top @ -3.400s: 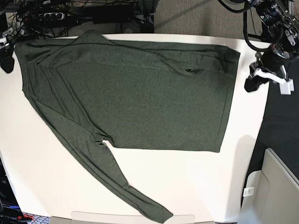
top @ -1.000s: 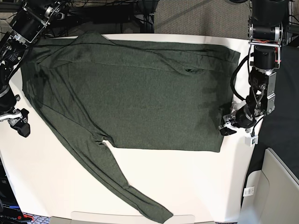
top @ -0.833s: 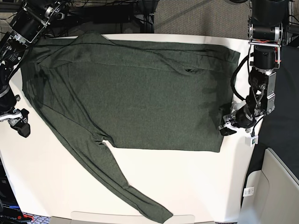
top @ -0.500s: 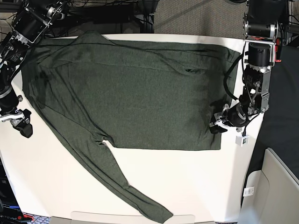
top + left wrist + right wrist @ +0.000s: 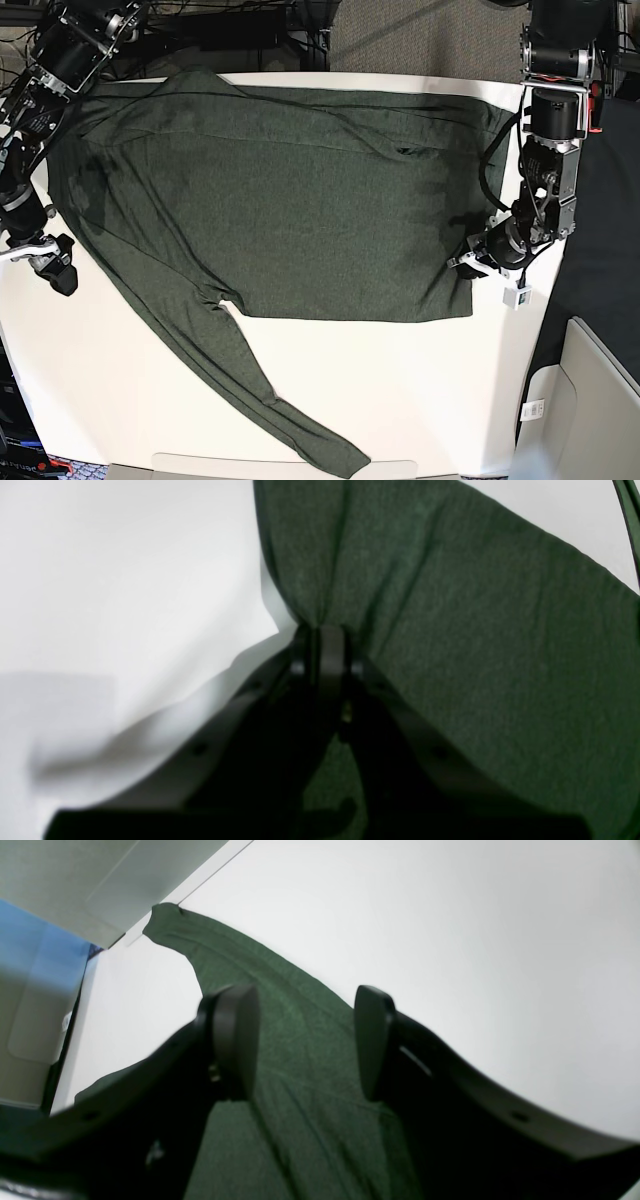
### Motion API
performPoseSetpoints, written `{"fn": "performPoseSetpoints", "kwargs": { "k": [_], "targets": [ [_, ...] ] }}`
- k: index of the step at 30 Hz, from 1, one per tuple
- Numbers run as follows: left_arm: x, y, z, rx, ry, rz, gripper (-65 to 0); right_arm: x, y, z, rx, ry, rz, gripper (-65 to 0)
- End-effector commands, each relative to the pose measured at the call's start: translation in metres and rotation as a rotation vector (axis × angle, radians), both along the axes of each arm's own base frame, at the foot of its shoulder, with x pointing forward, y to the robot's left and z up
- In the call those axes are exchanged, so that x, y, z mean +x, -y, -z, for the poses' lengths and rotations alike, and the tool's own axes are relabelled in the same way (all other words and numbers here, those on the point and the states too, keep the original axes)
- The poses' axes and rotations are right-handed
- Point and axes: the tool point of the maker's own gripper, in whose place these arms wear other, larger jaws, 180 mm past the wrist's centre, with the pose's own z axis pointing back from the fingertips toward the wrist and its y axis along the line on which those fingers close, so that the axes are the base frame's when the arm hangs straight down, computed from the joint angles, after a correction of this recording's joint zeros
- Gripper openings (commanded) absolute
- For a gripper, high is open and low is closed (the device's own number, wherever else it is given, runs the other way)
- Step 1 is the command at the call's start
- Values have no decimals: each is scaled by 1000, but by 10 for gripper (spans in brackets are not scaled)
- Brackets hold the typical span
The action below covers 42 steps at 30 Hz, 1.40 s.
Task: Fold the T-shirt properly
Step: 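Lower both grippers onto the shirt's side edges and pinch the fabric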
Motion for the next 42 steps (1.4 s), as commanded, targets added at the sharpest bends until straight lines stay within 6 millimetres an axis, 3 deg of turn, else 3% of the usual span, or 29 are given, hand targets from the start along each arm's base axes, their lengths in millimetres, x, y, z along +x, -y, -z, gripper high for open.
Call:
{"fn": "performPoseSetpoints", "kwargs": {
  "k": [1,7,10,20,35,42],
  "targets": [
    [13,-15,-20,21,54,-15,-647,6,6,-22,-24,63,2,-335],
    [11,-31,-23,50,54,-26,-649,22,-6,-21,-118,33,-28,-335],
    [9,-28,-27,57,70,-11,-649,35,-10,-22,-139,29,-35,-335],
    [2,-22,-43,84,121,34,-649,77,-29,13,-85,-86,-63,-335],
    [2,-28,-45,97,122,32,-649,88,-30,47,-42,-127,-25,-335],
    [2,-28,-45,97,122,32,-649,87,-18,50,-151,-160,-1,-335]
  ]
}}
